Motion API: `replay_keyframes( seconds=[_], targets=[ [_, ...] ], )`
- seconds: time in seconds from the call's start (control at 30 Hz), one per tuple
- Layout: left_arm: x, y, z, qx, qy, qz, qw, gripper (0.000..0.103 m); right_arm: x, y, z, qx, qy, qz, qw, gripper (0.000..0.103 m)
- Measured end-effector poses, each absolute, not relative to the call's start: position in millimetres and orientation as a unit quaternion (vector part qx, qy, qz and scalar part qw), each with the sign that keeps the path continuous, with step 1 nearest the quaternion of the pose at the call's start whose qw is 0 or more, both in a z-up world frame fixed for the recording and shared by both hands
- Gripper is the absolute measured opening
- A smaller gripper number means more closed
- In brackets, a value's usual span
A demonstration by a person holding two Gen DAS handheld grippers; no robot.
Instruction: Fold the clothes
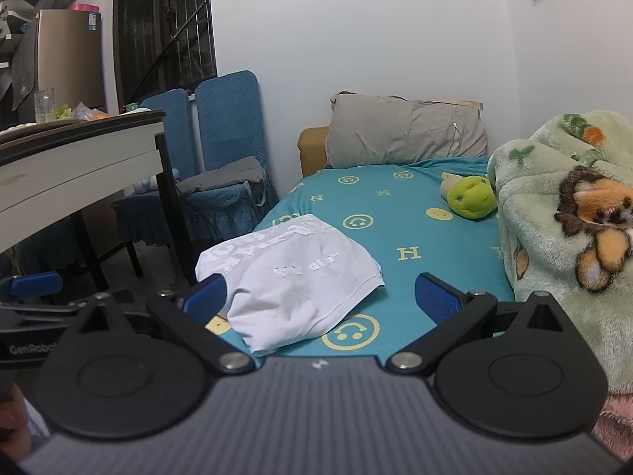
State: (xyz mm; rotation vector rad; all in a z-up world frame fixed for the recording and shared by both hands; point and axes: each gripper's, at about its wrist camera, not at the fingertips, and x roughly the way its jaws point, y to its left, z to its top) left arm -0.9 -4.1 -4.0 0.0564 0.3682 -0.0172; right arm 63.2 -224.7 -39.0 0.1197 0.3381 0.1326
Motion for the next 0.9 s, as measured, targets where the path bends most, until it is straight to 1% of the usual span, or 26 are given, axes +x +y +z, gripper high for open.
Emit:
replay_keyframes(
  seconds=[0.27,0.4,0.47,0.57,0.67,0.77,0.9],
  targets=[
    [-1,-5,-4,0.031,0.183,-0.012,0.983,0.103,62,-227,-37,0.072,0.167,0.063,0.981,0.103],
    [0,-6,-5,0.030,0.187,-0.015,0.982,0.103,65,-231,-32,0.115,0.170,0.060,0.977,0.103],
    [1,-6,-6,0.030,0.189,-0.018,0.981,0.103,69,-234,-25,0.140,0.173,0.052,0.974,0.103],
    [7,-10,-9,0.037,0.200,-0.031,0.979,0.103,74,-236,-2,0.171,0.154,0.050,0.972,0.103],
    [22,-19,-14,0.049,0.221,-0.057,0.972,0.103,85,-243,21,0.197,0.157,0.049,0.966,0.103],
    [45,-35,-22,0.089,0.237,-0.079,0.964,0.103,93,-257,31,0.219,0.156,0.052,0.962,0.103],
    [80,-75,-49,0.213,0.241,-0.111,0.940,0.103,100,-276,32,0.219,0.164,0.028,0.961,0.103]
  ],
)
